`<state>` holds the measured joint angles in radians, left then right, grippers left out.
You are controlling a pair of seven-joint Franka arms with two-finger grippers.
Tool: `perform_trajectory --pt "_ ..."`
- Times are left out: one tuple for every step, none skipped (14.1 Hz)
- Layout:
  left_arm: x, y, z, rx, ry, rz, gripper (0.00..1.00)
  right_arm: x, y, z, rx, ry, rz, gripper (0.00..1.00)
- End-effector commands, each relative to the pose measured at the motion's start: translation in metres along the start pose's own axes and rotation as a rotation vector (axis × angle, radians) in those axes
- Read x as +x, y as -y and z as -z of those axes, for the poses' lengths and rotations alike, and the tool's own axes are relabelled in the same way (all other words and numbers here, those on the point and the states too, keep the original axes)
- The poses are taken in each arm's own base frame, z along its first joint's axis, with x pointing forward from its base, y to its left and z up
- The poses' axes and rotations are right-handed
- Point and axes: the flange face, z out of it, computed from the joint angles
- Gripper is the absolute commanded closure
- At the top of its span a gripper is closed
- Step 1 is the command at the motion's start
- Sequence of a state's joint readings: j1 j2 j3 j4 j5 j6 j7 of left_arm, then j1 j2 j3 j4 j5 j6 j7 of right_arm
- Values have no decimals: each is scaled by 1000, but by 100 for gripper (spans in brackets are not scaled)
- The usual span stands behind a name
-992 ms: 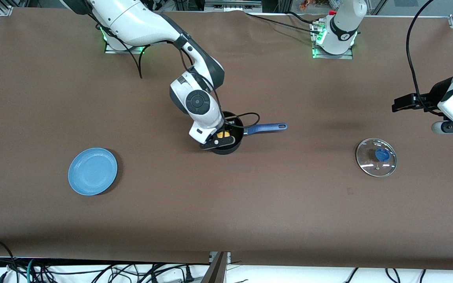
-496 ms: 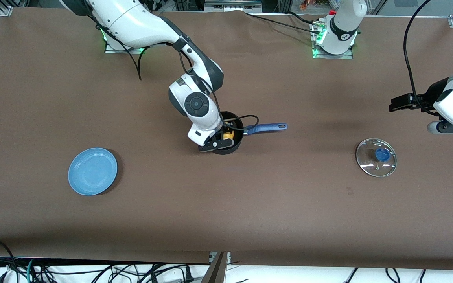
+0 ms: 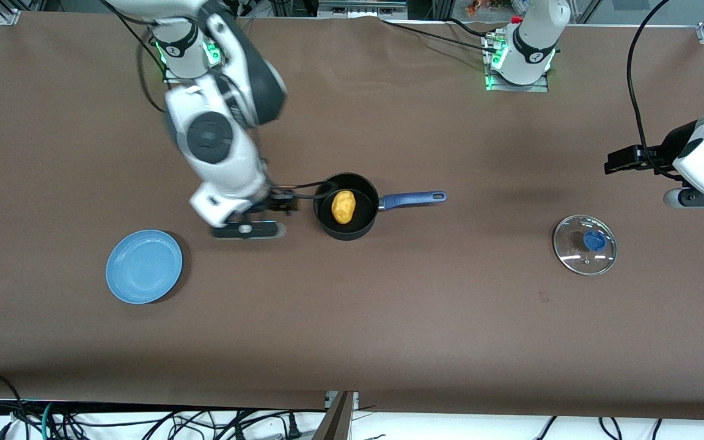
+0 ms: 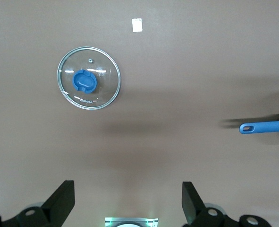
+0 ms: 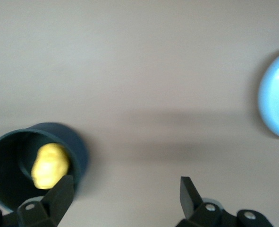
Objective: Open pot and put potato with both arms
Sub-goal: 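Open the right gripper to release the potato and withdraw it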
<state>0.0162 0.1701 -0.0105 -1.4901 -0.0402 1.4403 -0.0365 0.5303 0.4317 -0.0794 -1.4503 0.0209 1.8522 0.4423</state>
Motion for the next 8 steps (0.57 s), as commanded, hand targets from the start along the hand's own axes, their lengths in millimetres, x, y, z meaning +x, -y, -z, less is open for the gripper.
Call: perform_trajectory --pt "1 -3 5 23 3 8 0 5 -84 51 15 -30 -50 0" --pt "1 -3 5 23 3 8 0 1 -111 60 12 -23 -41 0" --pt "1 -3 5 21 3 8 0 -6 -146 68 10 2 -31 0" --pt "1 -2 5 23 3 10 0 -14 -182 71 12 25 -23 0" --pt "1 -2 5 23 3 10 0 -22 -212 75 13 26 -22 0" --pt "1 -2 5 23 3 10 0 -32 -242 82 18 23 -28 0" --pt "1 -2 5 23 3 8 0 -38 -264 90 18 18 -34 0" --pt "1 -2 5 23 3 10 0 -45 -294 99 21 33 -65 0"
